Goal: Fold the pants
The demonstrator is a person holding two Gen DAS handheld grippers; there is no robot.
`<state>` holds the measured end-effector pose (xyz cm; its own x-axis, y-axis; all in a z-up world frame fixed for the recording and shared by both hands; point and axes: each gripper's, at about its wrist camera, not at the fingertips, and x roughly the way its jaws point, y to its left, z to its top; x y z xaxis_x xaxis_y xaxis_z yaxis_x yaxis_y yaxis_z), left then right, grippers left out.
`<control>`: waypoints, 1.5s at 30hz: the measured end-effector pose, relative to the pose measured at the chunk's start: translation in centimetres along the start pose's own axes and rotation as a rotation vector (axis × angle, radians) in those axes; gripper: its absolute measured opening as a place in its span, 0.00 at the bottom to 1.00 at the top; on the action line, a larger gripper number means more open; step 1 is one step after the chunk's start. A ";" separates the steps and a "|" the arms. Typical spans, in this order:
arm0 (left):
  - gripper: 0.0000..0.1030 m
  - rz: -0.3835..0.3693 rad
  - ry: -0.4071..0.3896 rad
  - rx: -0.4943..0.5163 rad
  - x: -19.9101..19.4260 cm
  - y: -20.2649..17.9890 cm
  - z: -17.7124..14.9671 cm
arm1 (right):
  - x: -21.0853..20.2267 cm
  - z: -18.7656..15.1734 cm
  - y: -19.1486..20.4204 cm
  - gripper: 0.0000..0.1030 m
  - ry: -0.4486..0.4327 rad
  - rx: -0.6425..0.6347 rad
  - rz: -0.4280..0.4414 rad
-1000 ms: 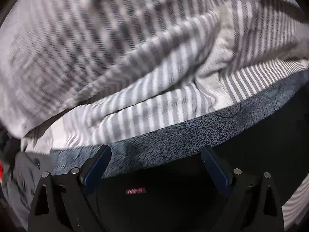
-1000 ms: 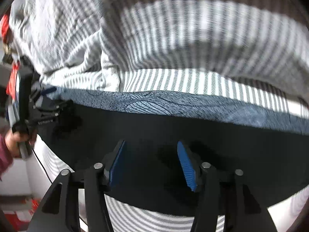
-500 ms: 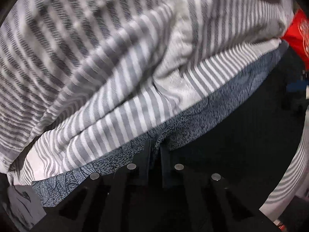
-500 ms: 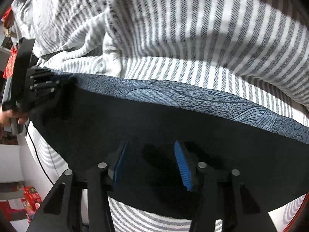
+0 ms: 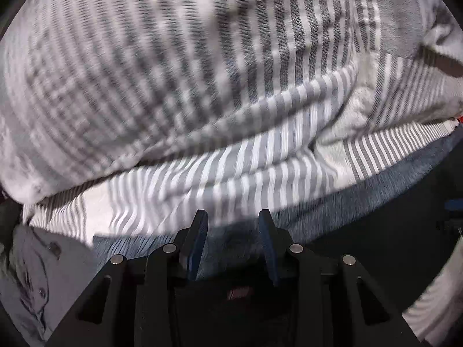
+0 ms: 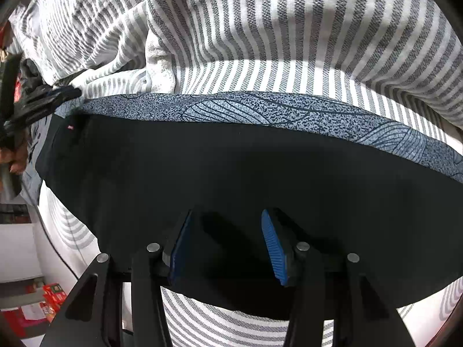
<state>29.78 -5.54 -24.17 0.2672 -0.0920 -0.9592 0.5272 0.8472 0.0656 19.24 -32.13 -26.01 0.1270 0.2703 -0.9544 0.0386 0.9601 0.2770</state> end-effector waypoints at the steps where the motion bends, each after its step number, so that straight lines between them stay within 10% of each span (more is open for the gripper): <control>1: 0.37 -0.003 0.012 0.006 -0.1 -0.1 -0.4 | -0.1 -0.1 -0.1 0.51 -0.004 0.012 0.006; 5: 0.42 0.079 0.071 0.006 2.9 -0.1 -2.7 | -0.5 -0.4 0.0 0.51 -0.013 0.039 0.023; 7: 0.76 0.132 0.009 -0.094 3.8 1.0 -3.7 | -0.7 -0.9 0.2 0.51 -0.012 0.048 0.029; 11: 0.76 0.171 0.042 -0.270 4.8 4.2 -3.4 | -1.9 -2.4 0.5 0.51 -0.042 0.071 0.116; 18: 0.76 0.064 -0.001 -0.067 -1.3 -1.6 -7.0 | 0.1 -7.5 2.5 0.54 -0.003 0.240 0.474; 34: 0.76 0.119 -0.006 -0.024 1.4 -8.6 -11.4 | 7.0 -8.7 7.6 0.51 -0.058 0.355 0.602; 38: 0.76 0.116 -0.004 -0.030 1.5 -8.8 -11.7 | 7.4 -7.3 7.0 0.08 -0.057 0.415 0.632; 45: 0.76 0.105 -0.006 -0.036 0.6 -9.0 -11.5 | 4.6 -7.3 7.4 0.07 -0.095 0.348 0.672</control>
<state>15.89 -7.23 -28.52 0.3244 -0.0046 -0.9459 0.4668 0.8705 0.1559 12.87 -23.27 -29.14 0.3176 0.7660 -0.5589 0.2310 0.5091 0.8291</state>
